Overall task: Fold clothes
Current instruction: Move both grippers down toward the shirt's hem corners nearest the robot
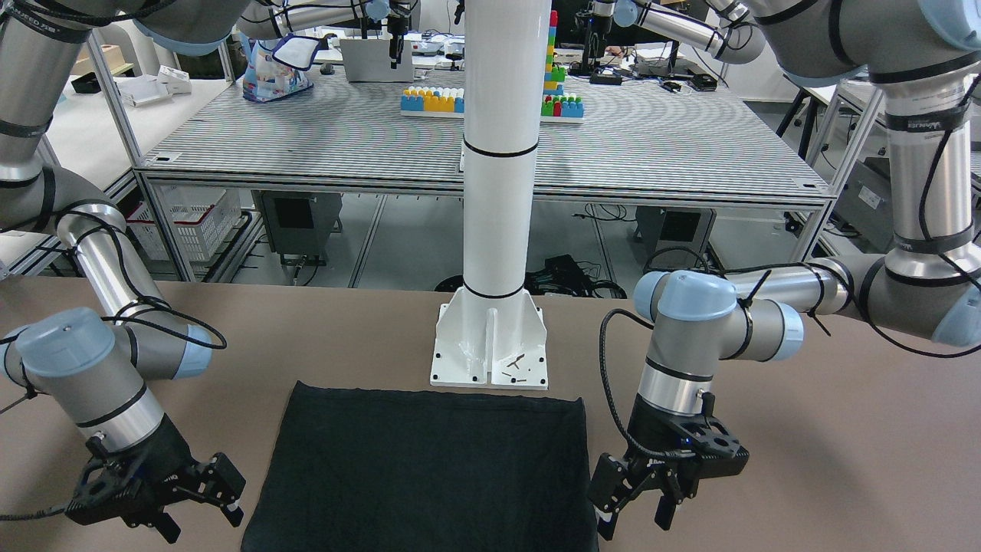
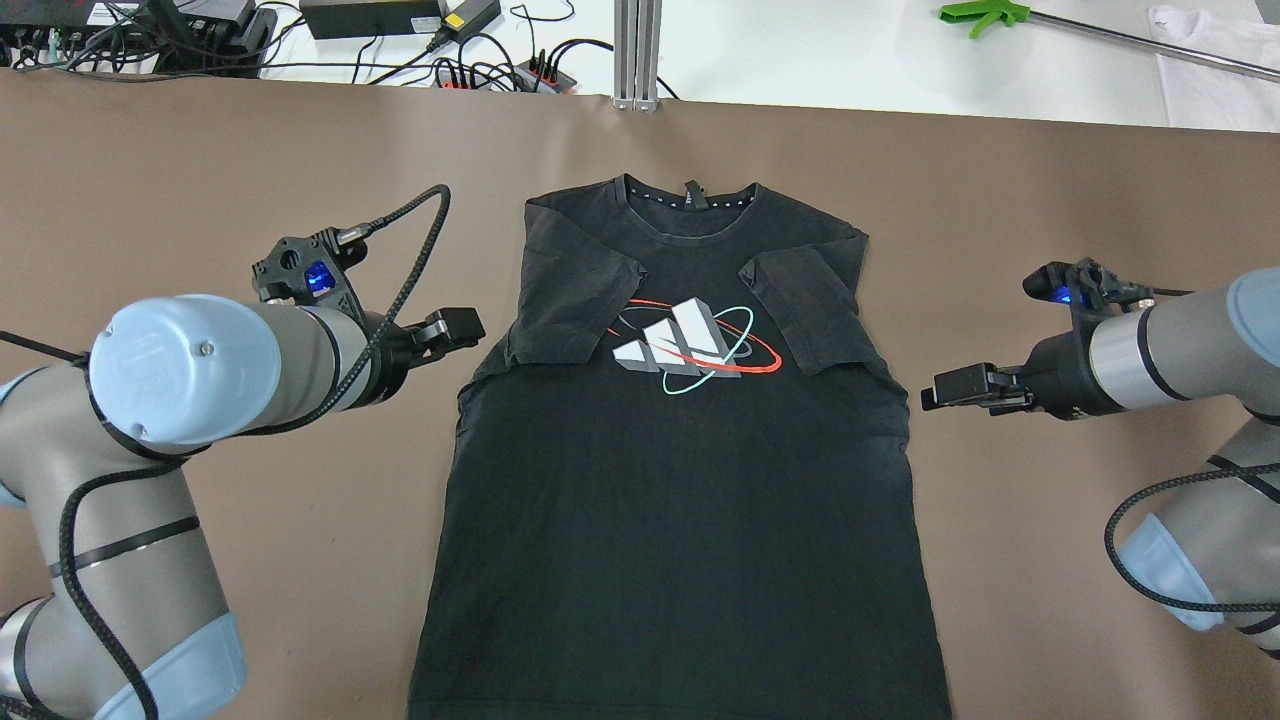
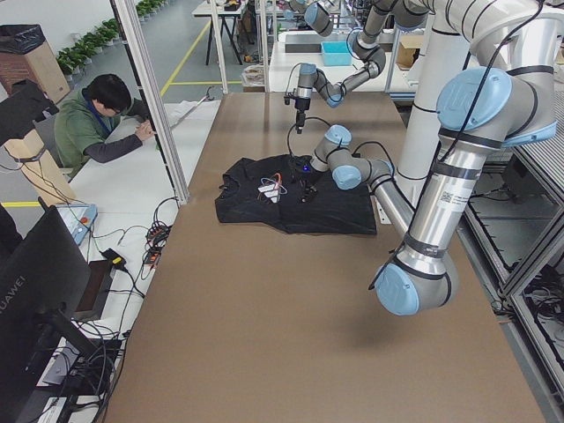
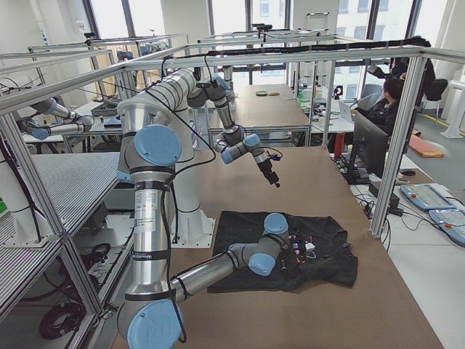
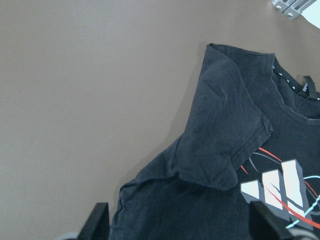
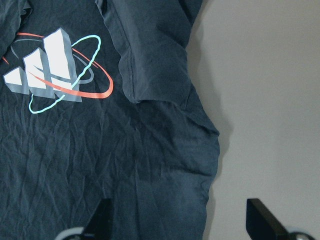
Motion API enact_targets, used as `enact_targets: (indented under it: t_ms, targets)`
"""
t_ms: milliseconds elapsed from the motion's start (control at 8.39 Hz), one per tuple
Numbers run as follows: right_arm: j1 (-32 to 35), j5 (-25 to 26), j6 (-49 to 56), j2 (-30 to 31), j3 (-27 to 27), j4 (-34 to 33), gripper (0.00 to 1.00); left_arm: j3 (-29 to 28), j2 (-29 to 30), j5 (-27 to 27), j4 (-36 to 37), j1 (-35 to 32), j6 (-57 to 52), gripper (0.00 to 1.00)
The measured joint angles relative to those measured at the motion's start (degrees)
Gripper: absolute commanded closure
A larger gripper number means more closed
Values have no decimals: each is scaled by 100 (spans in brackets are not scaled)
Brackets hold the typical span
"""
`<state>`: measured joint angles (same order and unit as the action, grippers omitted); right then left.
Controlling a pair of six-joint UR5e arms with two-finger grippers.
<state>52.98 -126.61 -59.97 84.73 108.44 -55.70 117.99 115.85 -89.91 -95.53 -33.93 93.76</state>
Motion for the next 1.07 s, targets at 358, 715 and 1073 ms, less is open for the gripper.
enact_targets:
  t_ms: [358,715,1073]
  targets:
    - [-507,-264,-784,465,158,557,6,137,-43,191,94,460,90,0]
    - [-1280,-296,-948,732,129,783,6,155,-73,218,88,947,27,0]
    - [-1897,-305,-1394,1401,80,1936,6,370,-157,218,91,1135,24,0]
